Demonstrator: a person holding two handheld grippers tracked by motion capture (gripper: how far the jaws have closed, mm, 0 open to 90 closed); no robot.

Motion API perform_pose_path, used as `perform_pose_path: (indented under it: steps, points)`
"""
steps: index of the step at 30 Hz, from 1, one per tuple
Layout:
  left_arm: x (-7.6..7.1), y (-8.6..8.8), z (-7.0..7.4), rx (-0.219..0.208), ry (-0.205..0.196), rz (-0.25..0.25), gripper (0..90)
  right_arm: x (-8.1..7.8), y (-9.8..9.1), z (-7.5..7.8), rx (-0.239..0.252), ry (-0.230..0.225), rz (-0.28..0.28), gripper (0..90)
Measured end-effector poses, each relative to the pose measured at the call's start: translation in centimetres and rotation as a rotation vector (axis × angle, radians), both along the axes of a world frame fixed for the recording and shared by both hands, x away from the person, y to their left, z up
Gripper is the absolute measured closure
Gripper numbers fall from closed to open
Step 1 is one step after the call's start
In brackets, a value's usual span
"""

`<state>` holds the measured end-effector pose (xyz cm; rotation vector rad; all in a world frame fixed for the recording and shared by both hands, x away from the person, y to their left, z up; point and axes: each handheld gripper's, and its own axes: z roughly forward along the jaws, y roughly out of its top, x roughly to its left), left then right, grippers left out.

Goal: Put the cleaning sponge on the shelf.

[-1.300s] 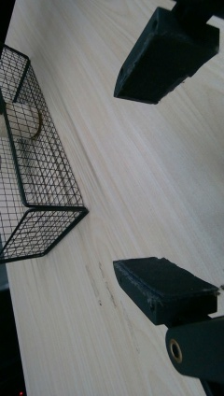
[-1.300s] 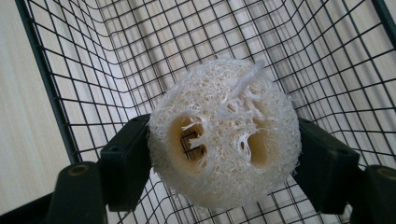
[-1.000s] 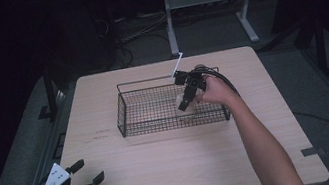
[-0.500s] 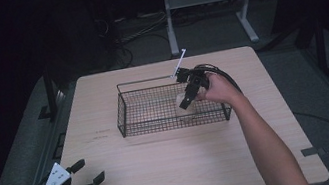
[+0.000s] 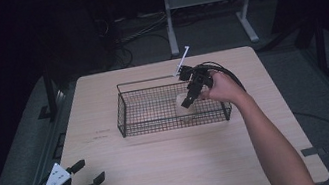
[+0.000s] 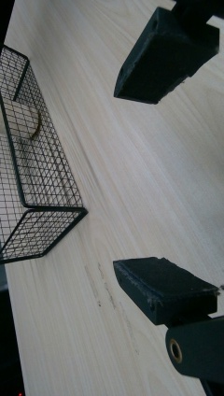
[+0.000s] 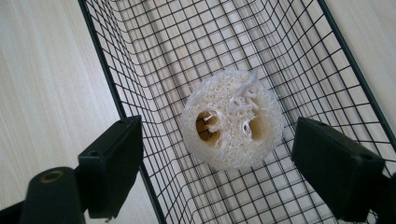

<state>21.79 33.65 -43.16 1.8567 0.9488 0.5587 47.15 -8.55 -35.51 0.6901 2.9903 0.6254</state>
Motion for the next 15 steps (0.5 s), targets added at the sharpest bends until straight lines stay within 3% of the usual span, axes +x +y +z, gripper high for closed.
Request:
perform_pose_path:
  steps: [15]
  points:
    - [0.01,0.08,0.02,0.004,-0.001,-0.001,13.9,-0.66,-0.95,0.19,0.007,-0.007,-0.010,16.3]
